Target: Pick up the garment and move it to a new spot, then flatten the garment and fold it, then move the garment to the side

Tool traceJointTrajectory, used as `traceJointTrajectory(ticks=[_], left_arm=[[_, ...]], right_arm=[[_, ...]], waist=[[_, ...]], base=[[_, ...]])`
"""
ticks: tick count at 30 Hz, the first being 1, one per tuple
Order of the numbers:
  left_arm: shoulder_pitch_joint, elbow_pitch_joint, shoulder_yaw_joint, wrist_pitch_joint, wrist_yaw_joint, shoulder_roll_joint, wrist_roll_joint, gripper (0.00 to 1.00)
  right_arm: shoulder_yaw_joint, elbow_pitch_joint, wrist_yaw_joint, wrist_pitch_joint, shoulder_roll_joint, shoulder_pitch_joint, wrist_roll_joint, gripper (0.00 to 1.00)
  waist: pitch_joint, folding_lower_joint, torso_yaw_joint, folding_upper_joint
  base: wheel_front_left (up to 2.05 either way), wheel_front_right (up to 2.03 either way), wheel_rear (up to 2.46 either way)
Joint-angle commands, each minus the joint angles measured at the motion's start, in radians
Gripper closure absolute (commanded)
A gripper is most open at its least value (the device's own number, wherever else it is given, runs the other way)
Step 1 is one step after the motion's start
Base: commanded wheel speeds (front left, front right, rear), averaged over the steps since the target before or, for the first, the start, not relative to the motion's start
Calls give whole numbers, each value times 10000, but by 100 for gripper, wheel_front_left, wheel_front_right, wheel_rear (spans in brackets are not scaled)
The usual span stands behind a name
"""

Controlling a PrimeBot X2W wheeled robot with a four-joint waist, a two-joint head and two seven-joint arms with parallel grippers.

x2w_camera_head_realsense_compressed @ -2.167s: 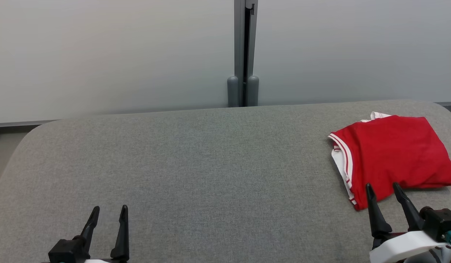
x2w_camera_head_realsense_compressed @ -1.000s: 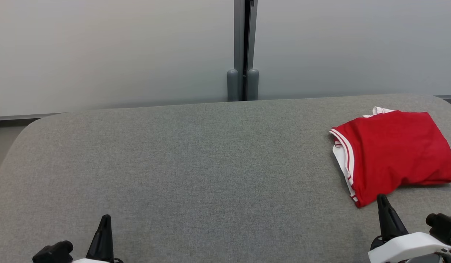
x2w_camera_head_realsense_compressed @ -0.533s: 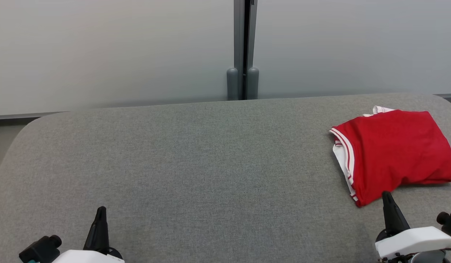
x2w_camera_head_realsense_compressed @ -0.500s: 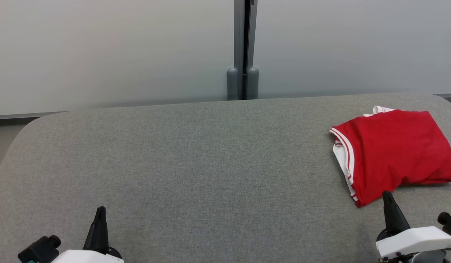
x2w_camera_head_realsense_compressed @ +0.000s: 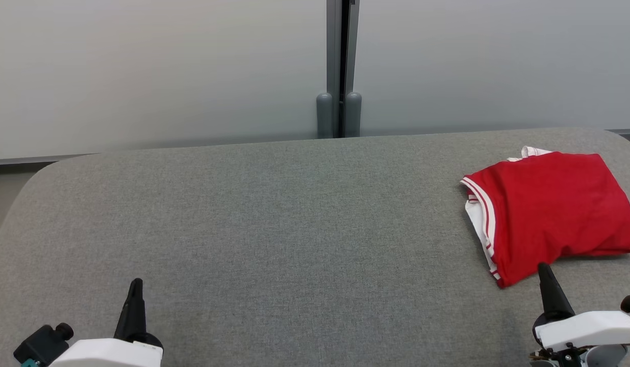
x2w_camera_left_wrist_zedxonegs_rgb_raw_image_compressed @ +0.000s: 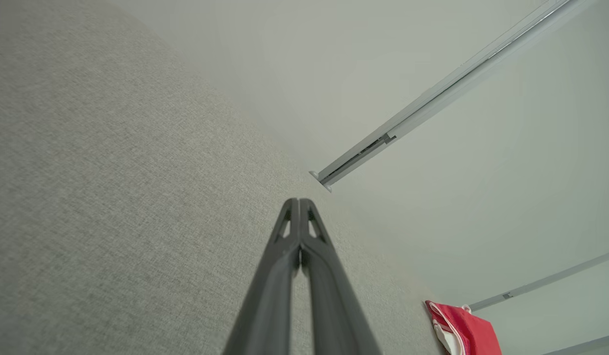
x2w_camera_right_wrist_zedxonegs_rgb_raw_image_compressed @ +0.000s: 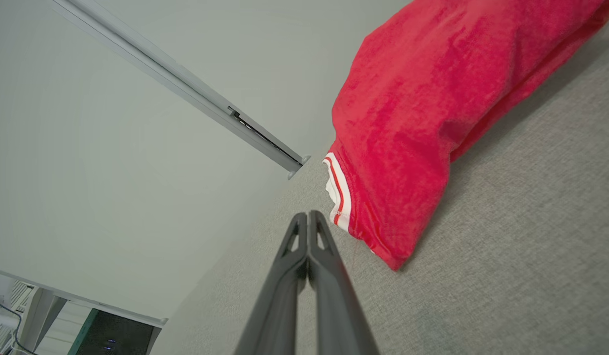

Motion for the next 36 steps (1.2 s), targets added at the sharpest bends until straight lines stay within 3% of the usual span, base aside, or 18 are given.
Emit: traceJointTrajectory(ticks=[1, 36], left_arm=[[-382, -156, 82, 65, -67, 62, -319, 100], [-865, -349, 419, 1042, -181, 4, -3838, 100]], right_arm=[[-99, -174, 2, 93, -35, -272, 308, 100], [-755, -383, 3, 1049, 244, -452, 3479, 100]], waist=[[5, 0, -1, 0], [123, 0, -11, 0]], base=[[0, 0, 0], [0, 0, 0]])
